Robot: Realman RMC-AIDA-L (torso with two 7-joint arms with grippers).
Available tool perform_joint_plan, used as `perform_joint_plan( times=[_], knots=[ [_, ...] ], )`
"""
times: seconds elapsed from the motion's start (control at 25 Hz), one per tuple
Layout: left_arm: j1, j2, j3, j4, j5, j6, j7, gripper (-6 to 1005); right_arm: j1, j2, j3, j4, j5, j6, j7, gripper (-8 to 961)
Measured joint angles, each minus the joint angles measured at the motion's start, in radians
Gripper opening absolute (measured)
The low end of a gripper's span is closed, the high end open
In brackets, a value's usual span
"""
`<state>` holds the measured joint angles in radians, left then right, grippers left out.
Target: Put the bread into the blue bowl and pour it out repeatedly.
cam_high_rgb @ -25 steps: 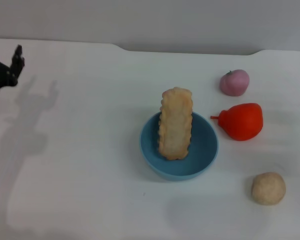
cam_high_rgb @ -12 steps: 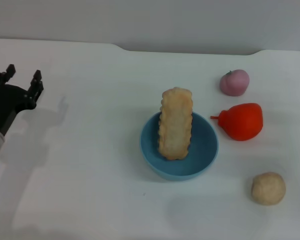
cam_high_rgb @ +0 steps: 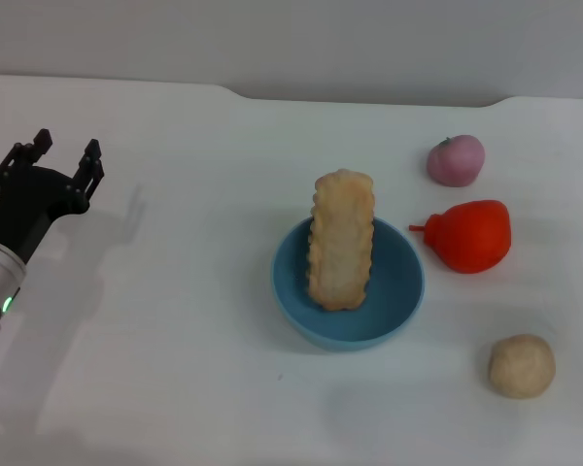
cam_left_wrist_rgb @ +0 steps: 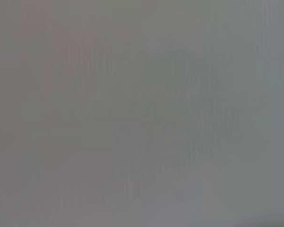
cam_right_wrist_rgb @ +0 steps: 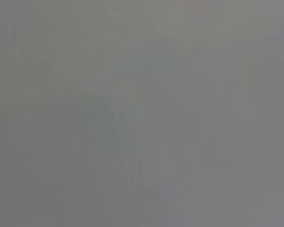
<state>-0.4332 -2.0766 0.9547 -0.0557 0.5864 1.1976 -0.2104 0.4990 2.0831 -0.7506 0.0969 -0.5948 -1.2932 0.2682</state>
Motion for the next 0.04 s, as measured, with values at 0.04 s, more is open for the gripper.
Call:
perform_joint_plan(
  times=[0.04],
  knots=[
    [-0.002,0.000,-0.002,-0.002,-0.001,-0.002,0.000,588,0.001,0.000,-0.002,-0.004,-0.001,0.000,-0.002,394]
  ],
)
